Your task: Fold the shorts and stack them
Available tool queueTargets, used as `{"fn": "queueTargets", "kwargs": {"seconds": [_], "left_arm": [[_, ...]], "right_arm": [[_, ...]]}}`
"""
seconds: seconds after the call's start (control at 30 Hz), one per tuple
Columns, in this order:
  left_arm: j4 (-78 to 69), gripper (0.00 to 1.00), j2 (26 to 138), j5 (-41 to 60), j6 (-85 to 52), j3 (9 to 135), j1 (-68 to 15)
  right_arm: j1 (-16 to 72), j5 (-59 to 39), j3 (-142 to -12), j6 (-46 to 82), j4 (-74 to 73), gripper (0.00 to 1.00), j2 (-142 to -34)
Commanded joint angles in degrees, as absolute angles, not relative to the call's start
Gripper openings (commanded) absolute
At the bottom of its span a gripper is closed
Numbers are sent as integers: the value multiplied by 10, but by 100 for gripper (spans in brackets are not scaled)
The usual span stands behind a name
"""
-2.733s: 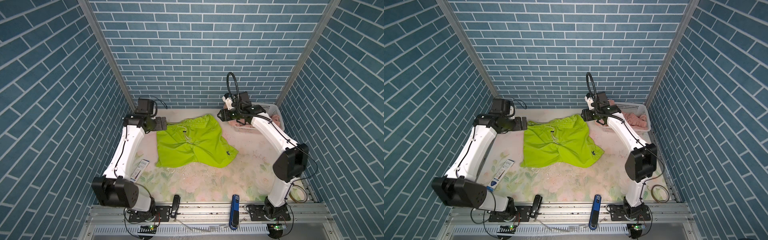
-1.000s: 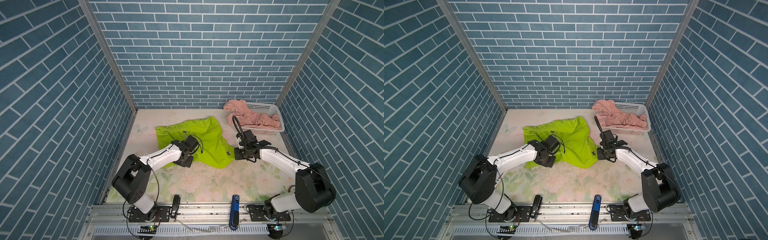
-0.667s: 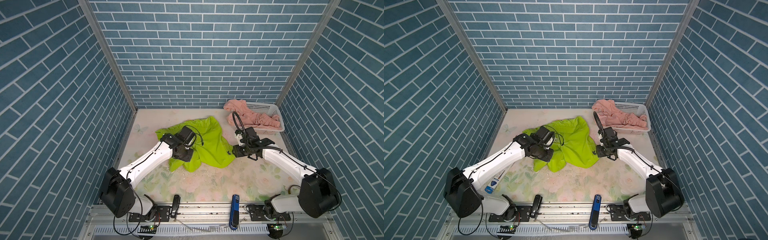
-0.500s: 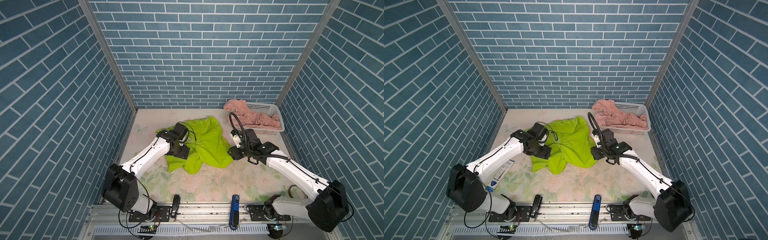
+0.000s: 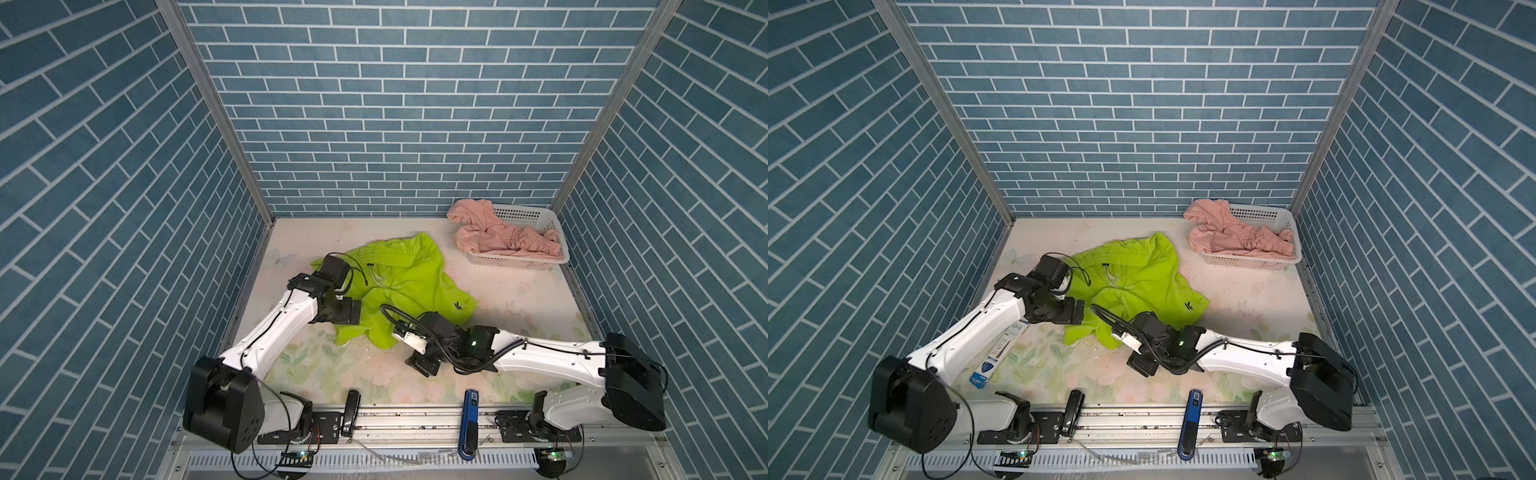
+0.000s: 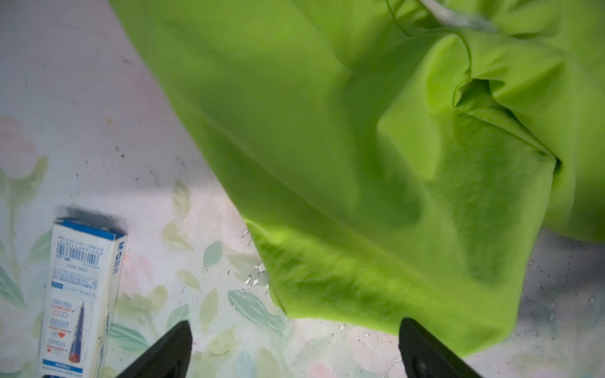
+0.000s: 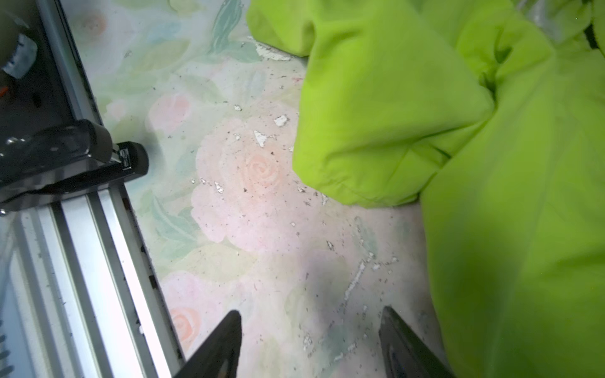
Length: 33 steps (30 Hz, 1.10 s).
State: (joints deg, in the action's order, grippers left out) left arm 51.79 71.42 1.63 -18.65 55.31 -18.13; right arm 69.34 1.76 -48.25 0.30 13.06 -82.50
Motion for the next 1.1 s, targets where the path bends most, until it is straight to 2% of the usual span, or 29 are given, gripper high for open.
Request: {"fn": "queueTargets", "kwargs": {"seconds": [0.0, 0.23, 0.33, 0.43, 0.5, 0.53, 0.6, 0.7, 0.83, 1.07], "left_arm": [[497, 100, 630, 33, -243, 501, -146], [400, 100, 561, 83, -339, 404, -134], [357, 100, 550, 92, -357, 366, -134], [329, 100, 541, 98, -359, 341, -134], [317, 100, 538, 104, -359, 329, -134], [311, 100, 537, 106, -360, 321, -134], [297, 100, 535, 110, -363, 305, -134], [280, 100, 540, 113, -367, 288, -134], [306, 100, 553, 108, -356, 312, -134], [365, 100, 565, 93, -334, 360, -132]], "right_arm": [[702, 63, -479, -41, 37, 69, -868], [709, 119, -533, -81, -6, 67, -991], [711, 155, -549, -82, -21, 60, -1026], [712, 184, -561, -77, -31, 47, -1046], [712, 188, -563, -70, -39, 33, -1048], [712, 186, -561, -66, -44, 30, -1047], [712, 178, -565, -61, -42, 15, -1046], [712, 156, -577, -54, -14, 0, -1040], [711, 102, -597, -38, 44, 0, -1030], [697, -22, -709, -26, 252, 0, -1025]]}}
